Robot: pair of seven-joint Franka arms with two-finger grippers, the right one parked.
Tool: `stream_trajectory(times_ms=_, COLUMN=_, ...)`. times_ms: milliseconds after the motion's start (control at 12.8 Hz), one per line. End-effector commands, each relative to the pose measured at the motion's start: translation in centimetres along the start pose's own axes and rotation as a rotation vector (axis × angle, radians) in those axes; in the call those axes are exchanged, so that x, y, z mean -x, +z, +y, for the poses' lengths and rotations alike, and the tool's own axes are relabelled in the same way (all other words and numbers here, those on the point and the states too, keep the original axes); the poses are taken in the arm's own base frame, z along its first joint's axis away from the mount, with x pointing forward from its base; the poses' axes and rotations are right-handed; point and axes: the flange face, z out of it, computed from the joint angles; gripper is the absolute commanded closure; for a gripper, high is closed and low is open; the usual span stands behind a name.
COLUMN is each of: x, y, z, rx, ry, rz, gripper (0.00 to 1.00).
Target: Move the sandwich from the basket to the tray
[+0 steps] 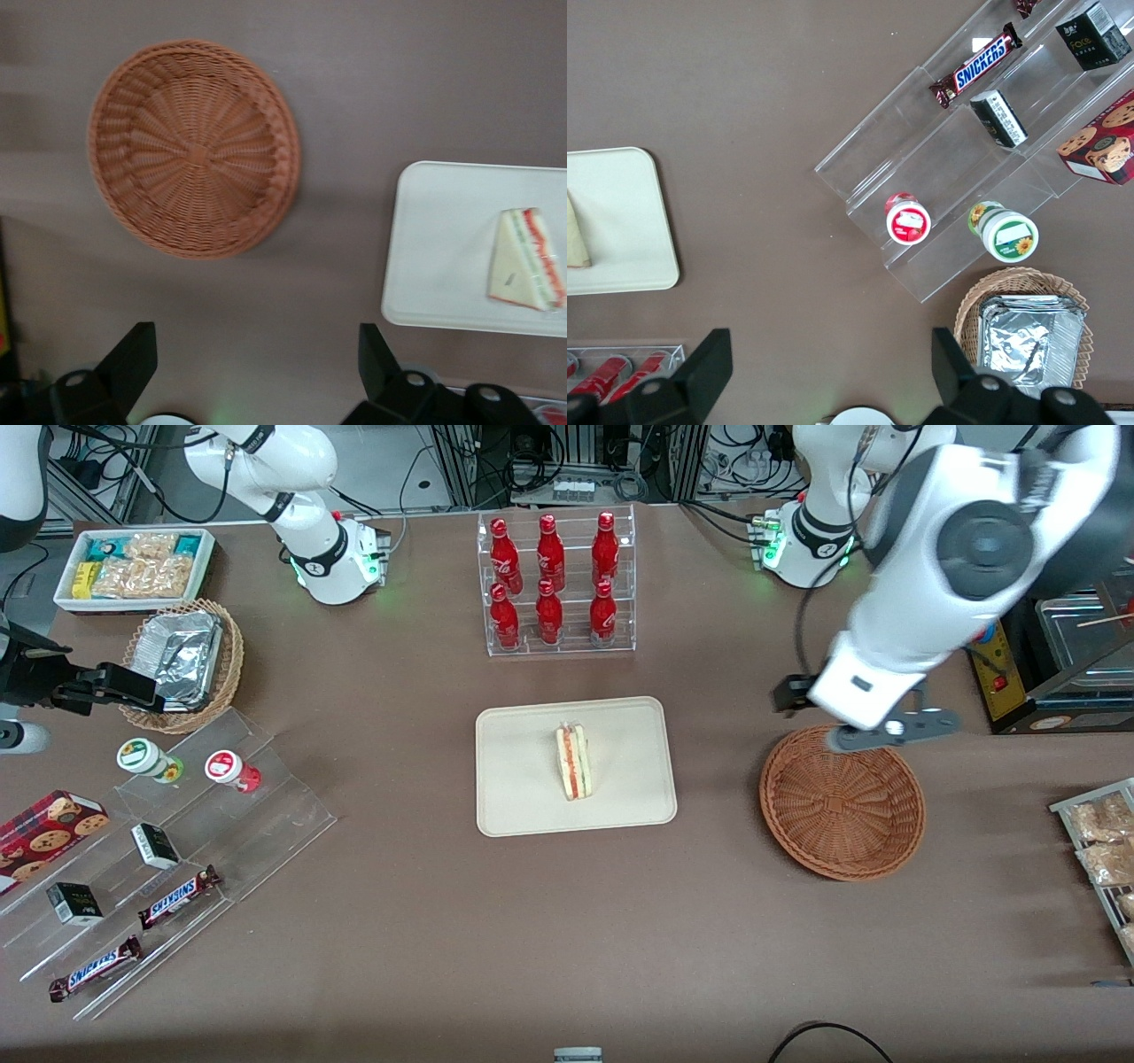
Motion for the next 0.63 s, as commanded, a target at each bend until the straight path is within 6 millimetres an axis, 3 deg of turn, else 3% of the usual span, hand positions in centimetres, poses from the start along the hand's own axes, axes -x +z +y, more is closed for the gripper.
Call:
stream_trajectory(times_ms=0, x=0.3, y=-0.7, z=-6.2, rx=0.021, ry=0.076, rz=-0.016, gripper=0.0)
stream_trajectory(times_ms=157, x=0.1, y=-1.7, z=-8.6, rx=0.03, ry=0.099, rz=0.0, gripper=0.0)
stream_trajectory(times_ms=548, x=-0.5, y=-3.7, z=-9.7, rx=0.03, ry=0.102, rz=0.046, gripper=0.0)
